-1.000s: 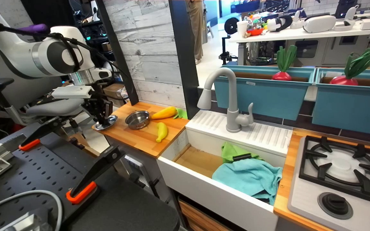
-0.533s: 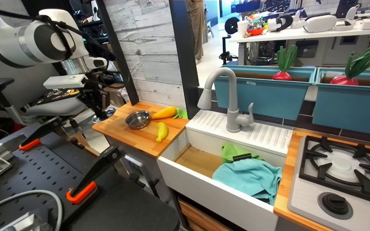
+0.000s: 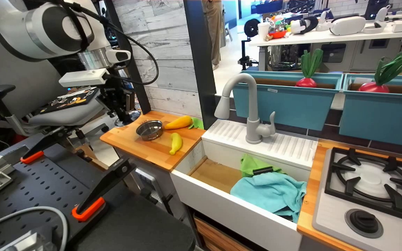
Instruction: Put the lid on the pot
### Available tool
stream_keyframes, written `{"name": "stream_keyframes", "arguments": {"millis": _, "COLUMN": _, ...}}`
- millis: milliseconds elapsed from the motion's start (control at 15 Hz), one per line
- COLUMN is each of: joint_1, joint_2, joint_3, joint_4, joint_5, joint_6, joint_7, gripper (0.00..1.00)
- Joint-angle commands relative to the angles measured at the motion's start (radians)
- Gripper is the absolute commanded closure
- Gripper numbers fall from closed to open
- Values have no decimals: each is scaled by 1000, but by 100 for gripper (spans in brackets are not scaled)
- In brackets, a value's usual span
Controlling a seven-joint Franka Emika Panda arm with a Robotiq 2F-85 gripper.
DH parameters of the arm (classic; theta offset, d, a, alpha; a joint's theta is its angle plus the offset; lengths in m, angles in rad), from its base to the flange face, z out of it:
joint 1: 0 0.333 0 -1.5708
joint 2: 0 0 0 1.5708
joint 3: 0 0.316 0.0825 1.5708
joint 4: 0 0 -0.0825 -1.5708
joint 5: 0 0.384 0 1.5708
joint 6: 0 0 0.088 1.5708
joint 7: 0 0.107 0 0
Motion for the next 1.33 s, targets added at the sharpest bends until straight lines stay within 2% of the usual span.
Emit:
{"name": "stream_keyframes", "arguments": {"millis": 0, "joint_1": -51, "joint_2": 1, "joint_3": 9, "joint_4": 28, "joint_5": -23, "joint_6": -33, "joint_7": -31, "gripper": 100}}
{"name": "stream_keyframes", "arguments": {"millis": 600, "joint_1": -109, "joint_2": 112, "joint_3": 31, "joint_4": 177, "joint_5": -7, "joint_6": -96, "joint_7": -71, "gripper": 100}}
{"name": "stream_keyframes", "arguments": {"millis": 1267, "joint_1": -92, "joint_2": 258, "joint_3": 23, "joint_4": 333, "joint_5": -13, "joint_6": -144, "joint_7": -55, "gripper": 100}}
